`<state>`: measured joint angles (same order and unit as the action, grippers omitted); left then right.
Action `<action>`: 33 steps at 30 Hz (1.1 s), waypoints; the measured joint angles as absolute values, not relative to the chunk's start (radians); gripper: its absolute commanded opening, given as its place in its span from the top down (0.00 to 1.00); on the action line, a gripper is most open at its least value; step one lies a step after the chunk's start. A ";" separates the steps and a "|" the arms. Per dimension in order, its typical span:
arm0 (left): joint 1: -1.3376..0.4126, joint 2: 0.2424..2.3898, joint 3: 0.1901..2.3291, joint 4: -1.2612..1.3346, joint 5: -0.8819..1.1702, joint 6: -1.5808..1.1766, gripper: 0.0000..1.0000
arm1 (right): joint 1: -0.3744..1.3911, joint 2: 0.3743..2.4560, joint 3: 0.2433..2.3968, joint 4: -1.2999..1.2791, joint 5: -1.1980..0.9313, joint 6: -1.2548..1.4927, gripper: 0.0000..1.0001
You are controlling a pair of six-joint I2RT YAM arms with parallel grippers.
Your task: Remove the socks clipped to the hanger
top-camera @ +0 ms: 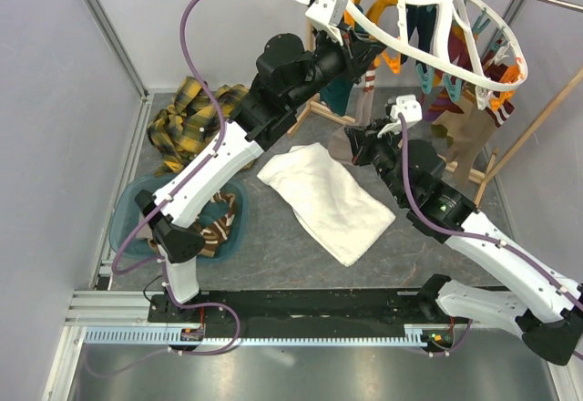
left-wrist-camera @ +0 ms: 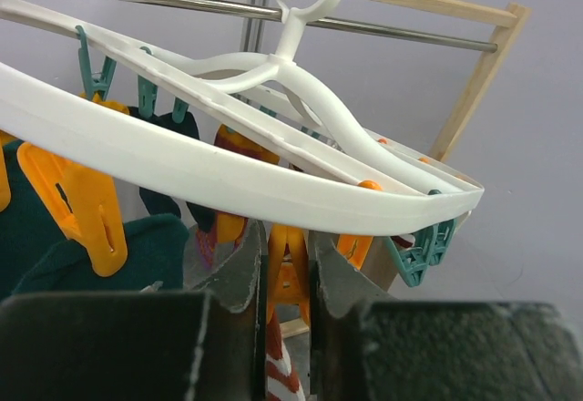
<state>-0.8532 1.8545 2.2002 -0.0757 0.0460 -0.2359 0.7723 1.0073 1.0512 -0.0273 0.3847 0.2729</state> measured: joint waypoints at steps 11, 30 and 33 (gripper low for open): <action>-0.853 1.714 1.925 -0.025 -0.037 -0.253 0.33 | 0.772 0.927 0.972 -0.092 0.304 0.214 1.00; -0.854 0.818 0.989 -0.037 -0.427 -0.141 0.21 | 0.825 1.191 1.081 -0.144 0.064 0.297 0.93; -0.854 0.636 0.962 -0.099 -0.483 -0.112 0.11 | 0.881 1.303 1.155 -0.135 0.059 0.321 0.91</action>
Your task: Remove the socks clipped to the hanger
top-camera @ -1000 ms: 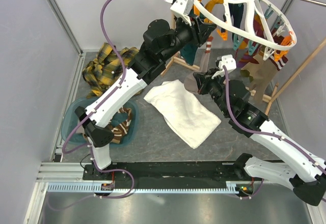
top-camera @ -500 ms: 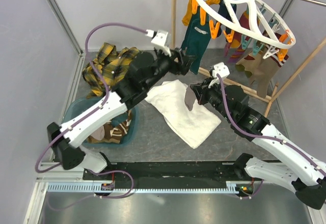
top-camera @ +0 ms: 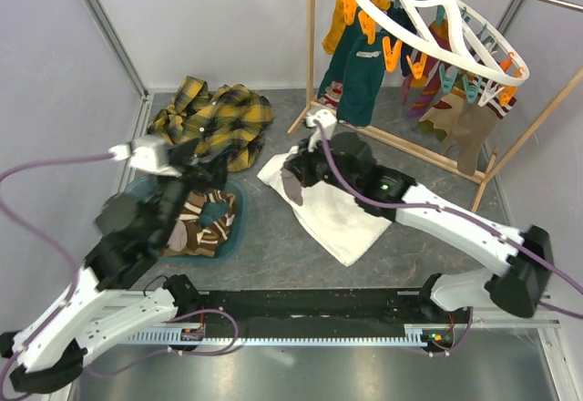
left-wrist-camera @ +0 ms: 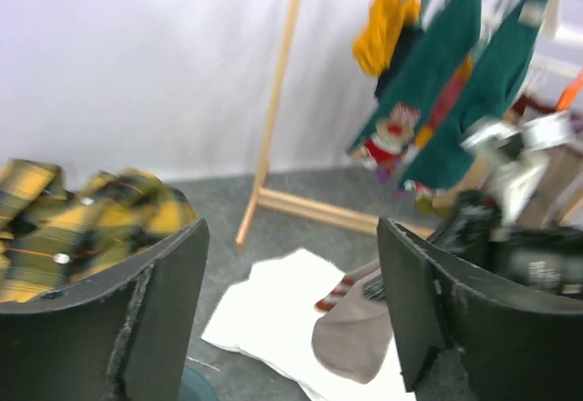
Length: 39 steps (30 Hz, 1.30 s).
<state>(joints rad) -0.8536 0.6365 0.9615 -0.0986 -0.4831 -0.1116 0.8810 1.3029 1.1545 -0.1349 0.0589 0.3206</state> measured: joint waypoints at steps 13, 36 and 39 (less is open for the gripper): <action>-0.854 0.323 1.009 -0.272 -0.523 -0.109 0.01 | 1.099 1.805 1.658 -0.042 0.003 0.369 0.85; -0.854 0.282 1.005 -0.290 -0.547 -0.073 0.01 | 1.155 1.921 1.652 -0.039 0.208 0.378 0.18; -0.854 0.282 0.992 -0.290 -0.548 -0.073 0.01 | 1.155 1.774 1.570 -0.040 0.310 0.346 0.18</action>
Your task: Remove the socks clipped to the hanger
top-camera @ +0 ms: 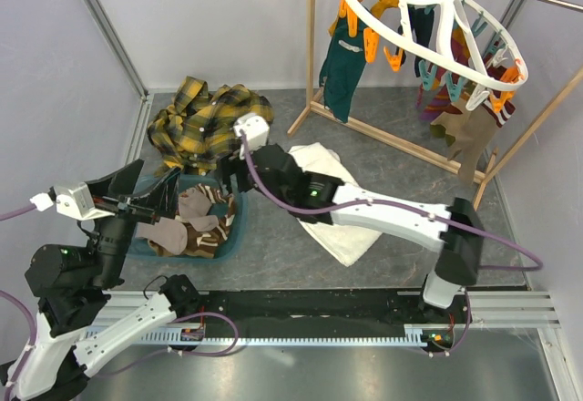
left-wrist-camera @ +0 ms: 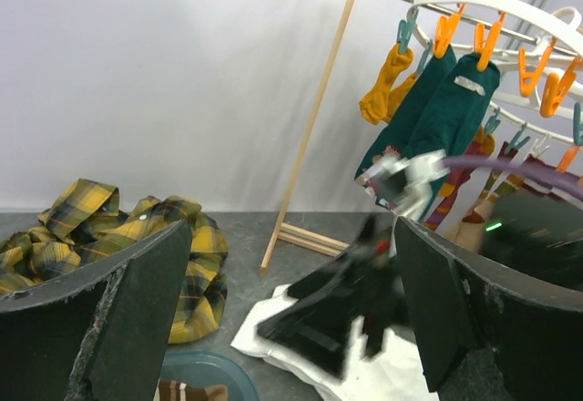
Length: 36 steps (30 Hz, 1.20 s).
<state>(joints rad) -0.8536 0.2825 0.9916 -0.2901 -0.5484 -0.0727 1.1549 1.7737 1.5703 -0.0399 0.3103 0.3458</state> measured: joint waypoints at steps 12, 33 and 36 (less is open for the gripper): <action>-0.854 0.364 0.932 -0.307 -0.554 -0.084 0.01 | 1.147 1.422 1.296 0.171 0.957 0.109 0.13; -0.854 0.506 0.896 -0.286 -0.477 -0.111 0.01 | 0.889 1.532 1.315 0.445 1.118 -0.173 0.02; -0.854 0.513 0.892 -0.281 -0.463 -0.111 0.01 | 0.868 1.581 1.341 0.465 1.107 -0.173 0.07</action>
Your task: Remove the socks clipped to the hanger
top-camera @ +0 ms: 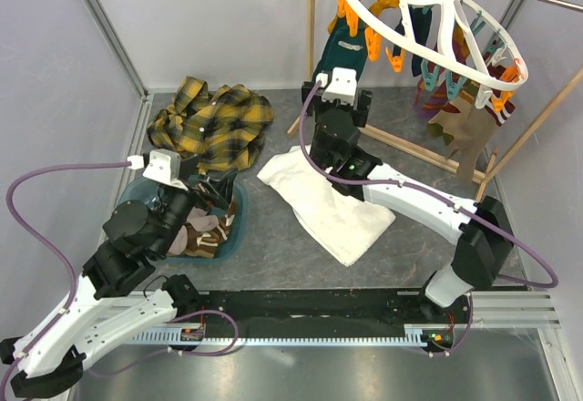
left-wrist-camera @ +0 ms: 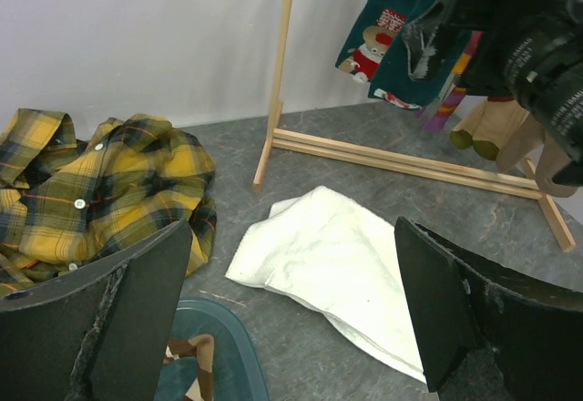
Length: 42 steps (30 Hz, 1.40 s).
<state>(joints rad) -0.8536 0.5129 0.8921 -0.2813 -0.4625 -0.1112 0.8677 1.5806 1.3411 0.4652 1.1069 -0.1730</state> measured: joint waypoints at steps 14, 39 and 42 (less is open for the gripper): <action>-0.854 0.548 0.894 -0.285 -0.363 -0.113 0.02 | 0.804 1.603 1.370 0.408 0.989 -0.079 1.00; -0.855 1.377 1.927 -0.381 -0.080 -0.148 0.14 | 0.801 1.133 1.069 0.249 0.541 -0.063 1.00; -0.855 1.432 1.959 -0.358 -0.054 -0.182 0.17 | 0.801 1.126 1.063 0.231 0.527 -0.078 1.00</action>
<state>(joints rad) -0.8551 1.4319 1.9591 -0.3576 -0.0536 -0.1818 0.8009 1.1259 1.0630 0.2314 0.5274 -0.0776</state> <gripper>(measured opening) 0.850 0.029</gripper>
